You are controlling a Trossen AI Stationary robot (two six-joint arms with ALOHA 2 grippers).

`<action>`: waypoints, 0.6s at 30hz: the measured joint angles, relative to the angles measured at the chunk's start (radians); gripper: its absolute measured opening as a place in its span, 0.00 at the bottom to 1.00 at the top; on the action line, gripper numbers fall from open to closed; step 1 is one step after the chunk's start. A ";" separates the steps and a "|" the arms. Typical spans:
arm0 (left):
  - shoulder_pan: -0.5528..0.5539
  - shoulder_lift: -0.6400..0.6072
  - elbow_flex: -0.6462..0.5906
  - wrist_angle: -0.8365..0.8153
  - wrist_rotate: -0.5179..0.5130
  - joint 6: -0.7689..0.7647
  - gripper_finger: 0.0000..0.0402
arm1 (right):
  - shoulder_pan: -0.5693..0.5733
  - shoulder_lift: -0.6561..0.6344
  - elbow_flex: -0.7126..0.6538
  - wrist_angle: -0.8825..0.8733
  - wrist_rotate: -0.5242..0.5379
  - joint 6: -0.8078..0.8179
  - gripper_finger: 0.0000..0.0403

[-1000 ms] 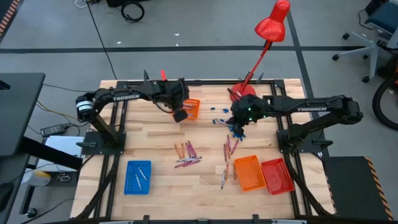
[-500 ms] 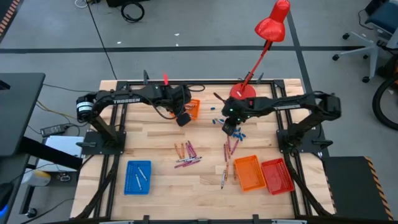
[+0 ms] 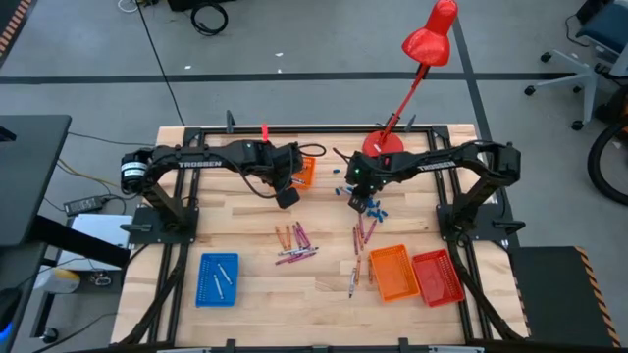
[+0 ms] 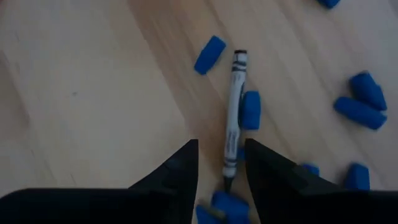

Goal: Sort crayons
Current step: Put the black crayon into the top orange bin

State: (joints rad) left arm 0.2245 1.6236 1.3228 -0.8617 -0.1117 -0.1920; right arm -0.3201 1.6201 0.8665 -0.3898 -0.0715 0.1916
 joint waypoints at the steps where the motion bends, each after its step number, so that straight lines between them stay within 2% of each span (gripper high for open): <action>1: 0.000 0.000 0.000 0.000 0.000 -0.002 0.09 | -0.002 0.012 0.000 0.008 0.000 -0.011 0.33; 8: -0.002 -0.001 0.000 -0.001 0.000 -0.058 0.09 | 0.004 0.106 0.005 0.065 0.039 -0.084 0.32; 12: -0.010 -0.009 0.000 -0.014 0.000 -0.090 0.09 | 0.009 0.100 0.004 0.064 0.041 -0.103 0.30; 18: -0.016 -0.018 0.001 0.006 0.001 -0.129 0.09 | 0.008 0.086 0.001 0.055 0.013 -0.110 0.16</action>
State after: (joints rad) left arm 0.2087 1.6052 1.3237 -0.8560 -0.1112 -0.3208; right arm -0.3119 1.7065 0.8677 -0.3348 -0.0581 0.0814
